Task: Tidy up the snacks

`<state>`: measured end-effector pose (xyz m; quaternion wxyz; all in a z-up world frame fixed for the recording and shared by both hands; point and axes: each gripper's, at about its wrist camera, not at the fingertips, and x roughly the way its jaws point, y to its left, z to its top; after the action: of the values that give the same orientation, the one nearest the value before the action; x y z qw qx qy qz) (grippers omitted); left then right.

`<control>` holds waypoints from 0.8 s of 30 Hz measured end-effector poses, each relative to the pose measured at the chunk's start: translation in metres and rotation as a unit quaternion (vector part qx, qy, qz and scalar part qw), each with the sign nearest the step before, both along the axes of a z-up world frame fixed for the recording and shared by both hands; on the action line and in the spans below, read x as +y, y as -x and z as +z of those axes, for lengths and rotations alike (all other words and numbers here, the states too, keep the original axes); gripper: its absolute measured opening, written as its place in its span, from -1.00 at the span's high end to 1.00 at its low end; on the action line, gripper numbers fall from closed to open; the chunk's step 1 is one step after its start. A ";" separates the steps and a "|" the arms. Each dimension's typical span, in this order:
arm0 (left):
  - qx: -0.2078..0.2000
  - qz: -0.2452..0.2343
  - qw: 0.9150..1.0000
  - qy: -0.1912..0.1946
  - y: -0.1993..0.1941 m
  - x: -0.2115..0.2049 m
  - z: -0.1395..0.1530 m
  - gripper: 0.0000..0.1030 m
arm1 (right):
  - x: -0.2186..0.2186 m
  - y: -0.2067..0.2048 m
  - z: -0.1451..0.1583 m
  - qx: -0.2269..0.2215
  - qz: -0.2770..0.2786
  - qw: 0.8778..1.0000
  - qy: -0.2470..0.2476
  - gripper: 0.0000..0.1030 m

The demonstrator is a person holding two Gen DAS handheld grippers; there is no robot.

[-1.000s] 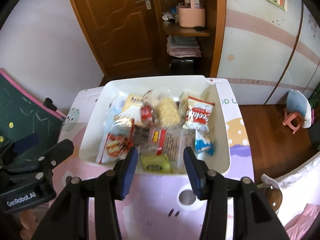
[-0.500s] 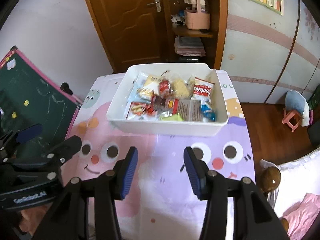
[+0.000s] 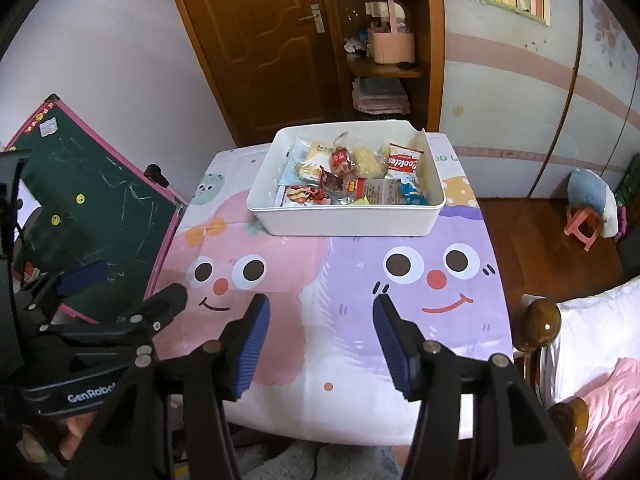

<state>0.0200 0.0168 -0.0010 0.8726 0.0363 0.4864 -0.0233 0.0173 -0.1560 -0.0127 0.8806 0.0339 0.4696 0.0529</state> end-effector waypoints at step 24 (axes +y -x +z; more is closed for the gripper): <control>-0.015 -0.008 1.000 0.017 0.020 0.010 0.015 -0.97 | 0.003 0.025 0.013 -0.026 -0.027 0.999 -0.008 -0.52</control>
<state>0.0000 0.0267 0.0143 0.8803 0.0252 0.4723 -0.0379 -0.0079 -0.1530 -0.0001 0.8934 0.0523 0.4448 0.0340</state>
